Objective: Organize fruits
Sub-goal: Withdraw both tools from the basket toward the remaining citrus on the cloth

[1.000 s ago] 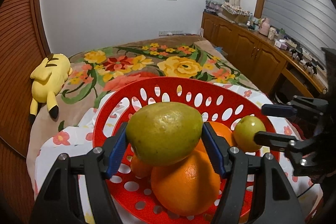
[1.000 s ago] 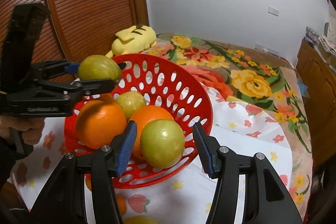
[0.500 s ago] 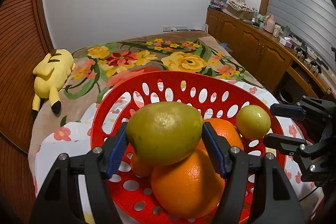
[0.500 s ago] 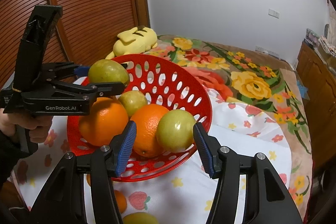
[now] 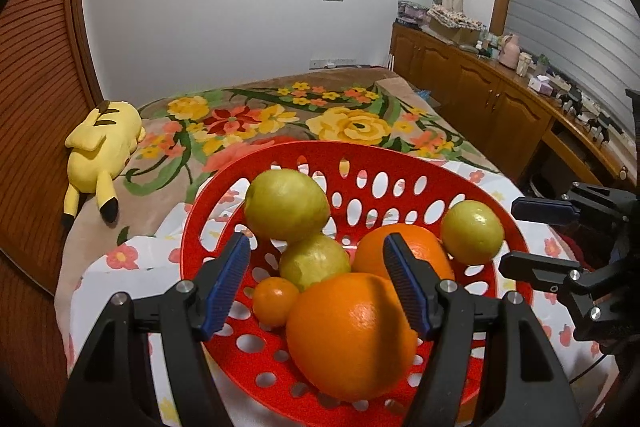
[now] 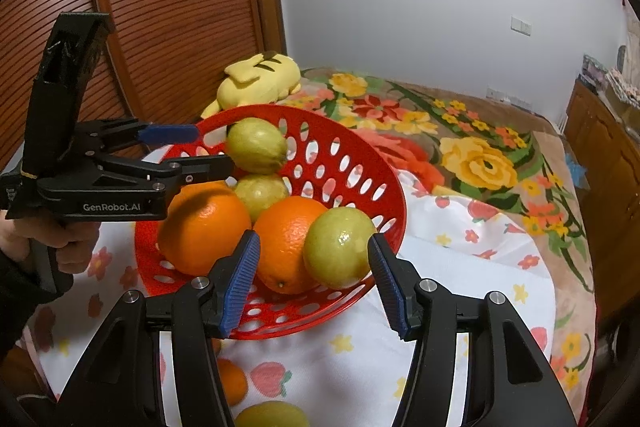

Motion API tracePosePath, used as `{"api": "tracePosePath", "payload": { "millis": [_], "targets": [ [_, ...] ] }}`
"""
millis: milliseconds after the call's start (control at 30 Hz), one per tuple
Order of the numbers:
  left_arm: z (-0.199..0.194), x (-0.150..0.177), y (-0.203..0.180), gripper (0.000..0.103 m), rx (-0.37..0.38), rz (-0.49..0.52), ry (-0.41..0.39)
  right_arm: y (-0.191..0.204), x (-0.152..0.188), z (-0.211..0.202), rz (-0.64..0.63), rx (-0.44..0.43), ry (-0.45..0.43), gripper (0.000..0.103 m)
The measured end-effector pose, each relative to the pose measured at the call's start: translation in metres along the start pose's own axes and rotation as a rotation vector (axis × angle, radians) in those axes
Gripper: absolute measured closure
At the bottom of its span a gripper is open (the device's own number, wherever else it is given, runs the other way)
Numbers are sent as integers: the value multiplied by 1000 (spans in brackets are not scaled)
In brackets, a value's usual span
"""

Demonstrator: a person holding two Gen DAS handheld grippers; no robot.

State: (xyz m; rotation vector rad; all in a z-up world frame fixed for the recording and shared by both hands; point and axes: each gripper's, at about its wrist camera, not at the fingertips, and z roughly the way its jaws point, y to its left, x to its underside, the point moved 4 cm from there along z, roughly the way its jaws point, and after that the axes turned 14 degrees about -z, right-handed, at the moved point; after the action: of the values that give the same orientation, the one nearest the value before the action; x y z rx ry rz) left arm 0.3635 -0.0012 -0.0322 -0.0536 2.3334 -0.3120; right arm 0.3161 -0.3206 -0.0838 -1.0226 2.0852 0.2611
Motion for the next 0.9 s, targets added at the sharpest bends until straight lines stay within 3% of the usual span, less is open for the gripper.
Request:
{"api": "tracePosePath", "payload": {
  "millis": [900],
  "targets": [
    [-84, 50, -20, 33, 78, 8, -76, 32, 29, -75, 55, 50, -62, 46]
  ]
}}
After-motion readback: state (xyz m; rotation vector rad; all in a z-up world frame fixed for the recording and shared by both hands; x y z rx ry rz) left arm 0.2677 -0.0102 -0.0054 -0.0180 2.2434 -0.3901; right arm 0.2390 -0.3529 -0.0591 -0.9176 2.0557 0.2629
